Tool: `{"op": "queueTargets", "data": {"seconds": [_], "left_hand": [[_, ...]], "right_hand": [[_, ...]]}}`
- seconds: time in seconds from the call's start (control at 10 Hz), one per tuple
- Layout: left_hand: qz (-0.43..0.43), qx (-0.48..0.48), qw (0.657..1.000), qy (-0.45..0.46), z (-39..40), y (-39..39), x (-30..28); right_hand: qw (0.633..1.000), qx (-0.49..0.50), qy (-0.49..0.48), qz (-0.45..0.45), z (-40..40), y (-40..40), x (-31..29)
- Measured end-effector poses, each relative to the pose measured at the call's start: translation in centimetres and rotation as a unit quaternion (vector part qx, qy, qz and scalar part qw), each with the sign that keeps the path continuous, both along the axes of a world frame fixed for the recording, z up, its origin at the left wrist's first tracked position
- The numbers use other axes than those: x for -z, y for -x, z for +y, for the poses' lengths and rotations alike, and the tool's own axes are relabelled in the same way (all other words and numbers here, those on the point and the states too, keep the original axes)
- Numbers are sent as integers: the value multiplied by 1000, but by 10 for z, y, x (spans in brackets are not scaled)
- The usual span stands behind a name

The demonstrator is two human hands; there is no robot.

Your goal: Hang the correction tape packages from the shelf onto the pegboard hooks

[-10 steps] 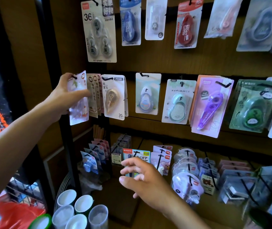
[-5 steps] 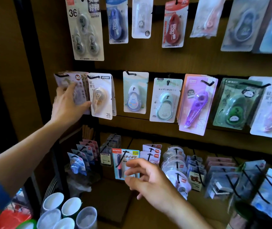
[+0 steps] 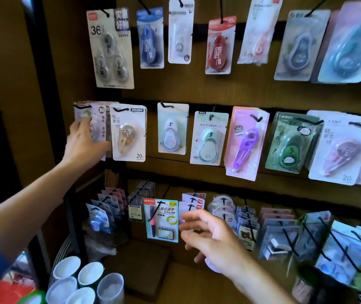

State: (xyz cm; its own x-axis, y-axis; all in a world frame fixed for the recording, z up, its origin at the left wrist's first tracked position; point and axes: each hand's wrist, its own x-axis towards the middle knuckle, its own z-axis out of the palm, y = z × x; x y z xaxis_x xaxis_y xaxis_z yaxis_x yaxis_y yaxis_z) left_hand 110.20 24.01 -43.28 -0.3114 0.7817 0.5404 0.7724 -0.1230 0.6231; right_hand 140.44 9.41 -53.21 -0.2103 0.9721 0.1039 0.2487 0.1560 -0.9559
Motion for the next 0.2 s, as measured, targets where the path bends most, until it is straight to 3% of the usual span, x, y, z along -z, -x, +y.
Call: {"op": "queueTargets", "data": {"seconds": [0.2], "left_hand": [[-42, 29, 998, -28, -39, -6, -6]], "right_hand": [[1000, 20, -7, -4, -31, -13, -19]]}}
